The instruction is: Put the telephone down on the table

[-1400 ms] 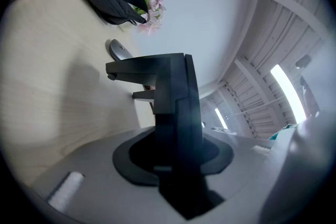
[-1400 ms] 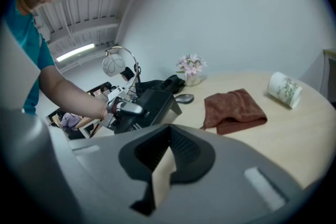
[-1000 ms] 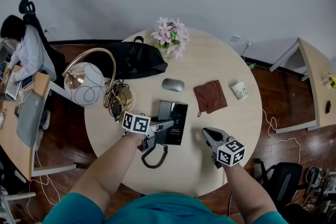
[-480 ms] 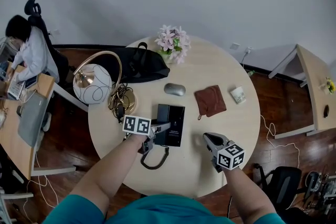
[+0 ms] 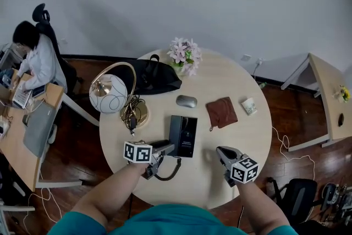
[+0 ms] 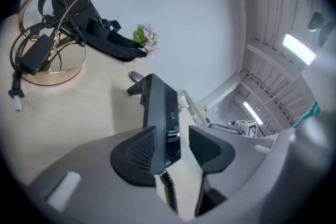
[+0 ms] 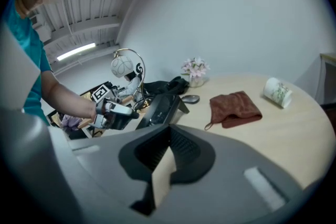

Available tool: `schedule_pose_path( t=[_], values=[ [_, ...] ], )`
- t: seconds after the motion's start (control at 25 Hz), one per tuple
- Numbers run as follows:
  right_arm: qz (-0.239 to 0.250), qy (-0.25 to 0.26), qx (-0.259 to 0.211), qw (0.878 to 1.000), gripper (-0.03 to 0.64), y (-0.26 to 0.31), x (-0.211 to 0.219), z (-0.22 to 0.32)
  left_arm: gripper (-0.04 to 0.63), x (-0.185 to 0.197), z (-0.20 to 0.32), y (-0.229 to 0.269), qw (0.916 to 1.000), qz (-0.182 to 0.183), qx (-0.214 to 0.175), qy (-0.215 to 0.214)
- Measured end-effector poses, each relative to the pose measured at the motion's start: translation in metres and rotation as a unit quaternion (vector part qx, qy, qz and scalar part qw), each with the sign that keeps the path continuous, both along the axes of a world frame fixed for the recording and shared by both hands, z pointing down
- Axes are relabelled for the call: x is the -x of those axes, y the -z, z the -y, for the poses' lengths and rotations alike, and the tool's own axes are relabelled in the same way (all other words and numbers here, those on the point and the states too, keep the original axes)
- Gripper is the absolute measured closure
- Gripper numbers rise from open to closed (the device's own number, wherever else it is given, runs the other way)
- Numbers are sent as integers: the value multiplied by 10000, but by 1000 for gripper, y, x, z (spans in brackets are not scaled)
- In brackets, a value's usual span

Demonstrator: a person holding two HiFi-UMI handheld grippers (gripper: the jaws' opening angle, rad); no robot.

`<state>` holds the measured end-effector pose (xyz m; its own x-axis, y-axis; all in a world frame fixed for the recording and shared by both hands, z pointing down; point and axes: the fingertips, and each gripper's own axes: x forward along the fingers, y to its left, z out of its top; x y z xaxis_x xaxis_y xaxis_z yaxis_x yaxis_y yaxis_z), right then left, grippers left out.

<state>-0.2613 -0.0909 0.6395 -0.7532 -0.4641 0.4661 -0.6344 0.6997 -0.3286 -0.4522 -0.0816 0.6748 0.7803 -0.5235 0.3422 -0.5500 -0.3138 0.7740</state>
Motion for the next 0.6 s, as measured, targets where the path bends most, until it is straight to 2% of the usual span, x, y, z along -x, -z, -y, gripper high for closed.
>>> schedule_pose_path(
  t=[0.12,0.28,0.44,0.6],
  values=[
    [62,-80,-46,9999,614,9,0,-5,471,-5,-21,30,9983,-249,-460,-239],
    [130,-145,-163,9997,614,28,2,-17,582,-9,-49,60,9941,-243,-927,-507],
    [177,-152,-277,9993,614,43,1,-37,589,-16,-78,81,9892,-260,-1207,-789],
    [256,-133,-345,9990,615,52,-8,-58,589,-27,-97,99,9857,-274,-1424,-860]
  ],
)
